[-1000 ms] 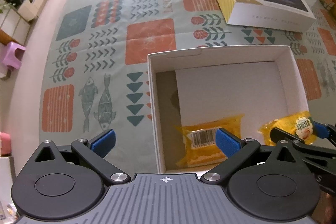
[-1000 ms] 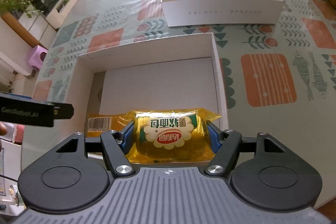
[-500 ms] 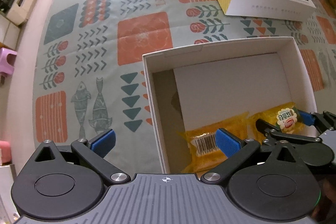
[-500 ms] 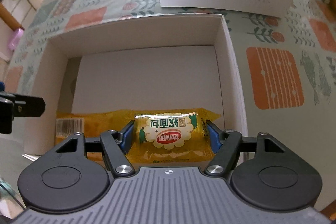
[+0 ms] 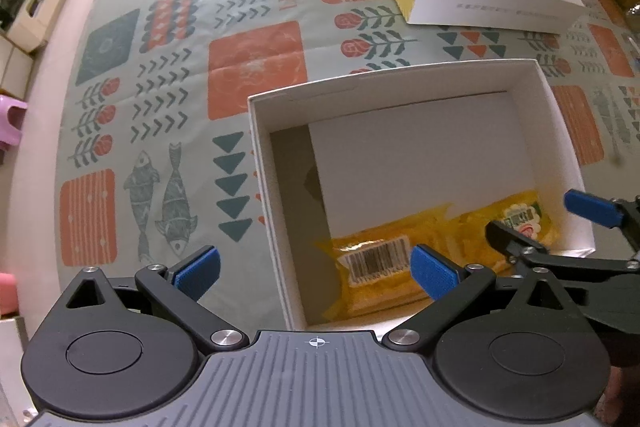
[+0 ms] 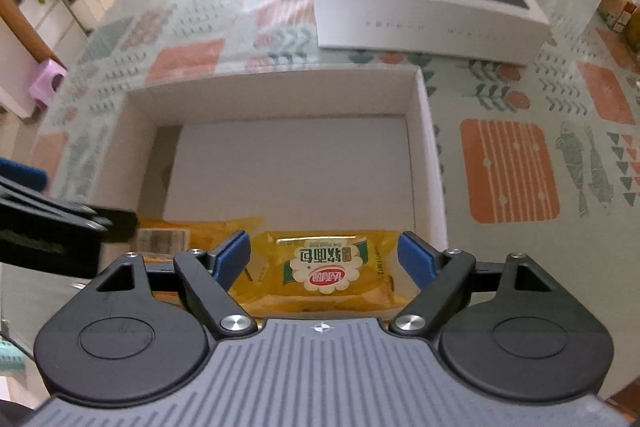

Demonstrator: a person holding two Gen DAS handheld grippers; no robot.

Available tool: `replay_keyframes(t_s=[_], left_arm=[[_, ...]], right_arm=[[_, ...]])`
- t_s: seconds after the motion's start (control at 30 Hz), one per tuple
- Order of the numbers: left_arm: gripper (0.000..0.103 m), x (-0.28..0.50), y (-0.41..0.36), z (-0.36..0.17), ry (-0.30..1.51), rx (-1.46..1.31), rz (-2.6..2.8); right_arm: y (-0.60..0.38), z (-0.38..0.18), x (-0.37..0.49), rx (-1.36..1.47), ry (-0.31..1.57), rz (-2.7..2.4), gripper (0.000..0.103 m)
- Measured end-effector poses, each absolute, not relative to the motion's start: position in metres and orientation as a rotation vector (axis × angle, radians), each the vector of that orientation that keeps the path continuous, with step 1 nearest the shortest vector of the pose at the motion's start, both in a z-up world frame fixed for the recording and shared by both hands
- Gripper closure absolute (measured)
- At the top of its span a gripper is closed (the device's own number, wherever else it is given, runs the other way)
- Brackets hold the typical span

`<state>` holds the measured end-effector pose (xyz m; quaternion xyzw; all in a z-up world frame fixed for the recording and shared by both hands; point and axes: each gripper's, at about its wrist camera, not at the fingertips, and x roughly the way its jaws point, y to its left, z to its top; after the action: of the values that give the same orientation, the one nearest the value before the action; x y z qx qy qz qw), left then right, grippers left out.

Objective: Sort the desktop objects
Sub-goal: 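Open the right tool to release the bread-logo packet into the white box, then move both tools away from the white box toward the robot-picture tablet box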

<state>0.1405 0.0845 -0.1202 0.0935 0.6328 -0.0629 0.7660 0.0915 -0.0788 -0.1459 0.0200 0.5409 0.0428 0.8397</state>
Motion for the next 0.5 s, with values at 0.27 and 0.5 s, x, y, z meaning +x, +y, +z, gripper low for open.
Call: replay_keyframes(t_s=[0.27,0.5], left_arm=[[0.0,0.12,0.071,-0.111,1.362,0.191,-0.128],[0.0,0.093,0.053,-0.11,1.369,0.188,-0.12]], right_arm=[[-0.11,-0.11,0.067,0.061,1.052,0.06,0.001],[-0.139,-0.102,0.034,-0.033,1.059,0.026,0.0]])
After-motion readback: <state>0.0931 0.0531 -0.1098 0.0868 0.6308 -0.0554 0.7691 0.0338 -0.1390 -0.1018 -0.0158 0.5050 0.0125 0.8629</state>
